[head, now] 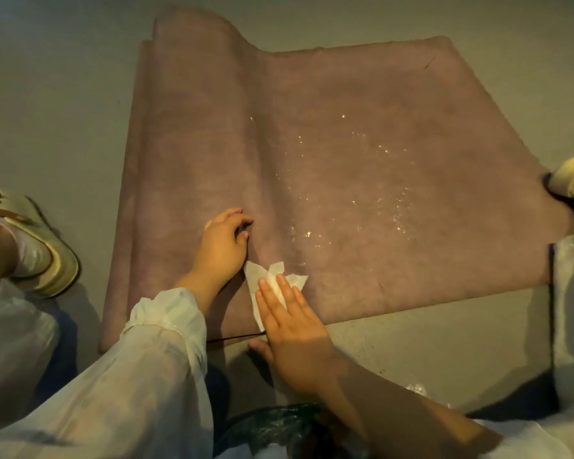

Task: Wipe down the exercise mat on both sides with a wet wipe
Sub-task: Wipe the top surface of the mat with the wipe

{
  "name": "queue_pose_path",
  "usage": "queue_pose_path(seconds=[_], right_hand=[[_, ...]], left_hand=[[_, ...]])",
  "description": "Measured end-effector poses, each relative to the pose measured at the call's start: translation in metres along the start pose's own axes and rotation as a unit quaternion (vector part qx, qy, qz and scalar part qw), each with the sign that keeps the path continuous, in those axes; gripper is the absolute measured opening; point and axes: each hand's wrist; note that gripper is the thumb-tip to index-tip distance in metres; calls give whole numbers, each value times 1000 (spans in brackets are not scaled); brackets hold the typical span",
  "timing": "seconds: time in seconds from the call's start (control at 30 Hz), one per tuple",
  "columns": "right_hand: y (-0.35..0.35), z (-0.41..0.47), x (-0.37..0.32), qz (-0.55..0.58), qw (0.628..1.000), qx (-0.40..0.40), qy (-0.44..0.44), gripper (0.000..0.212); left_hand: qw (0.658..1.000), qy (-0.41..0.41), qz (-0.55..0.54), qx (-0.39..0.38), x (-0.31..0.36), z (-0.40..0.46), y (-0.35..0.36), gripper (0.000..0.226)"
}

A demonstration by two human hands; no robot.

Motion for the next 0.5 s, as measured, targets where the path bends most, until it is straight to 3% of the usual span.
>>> queue_pose_path(seconds=[0.27, 0.37, 0.47, 0.5], right_hand=[[2, -4, -8, 117, 985, 35, 121, 65], [4, -4, -2, 134, 985, 11, 111, 67], [11, -5, 19, 198, 967, -39, 158, 68], [16, -7, 29, 166, 973, -50, 155, 68]], left_hand=[[1000, -10, 23, 7, 2, -6, 6, 33], [999, -17, 31, 16, 5, -9, 10, 34], [999, -23, 43, 22, 7, -11, 13, 35], [998, -24, 48, 24, 7, -11, 14, 36]])
Point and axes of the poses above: each hand's wrist, its own z-axis towards the middle knuckle, its own y-axis out of the palm, x = y × z, and after that the axes turned 2 degrees about -z, right-handed
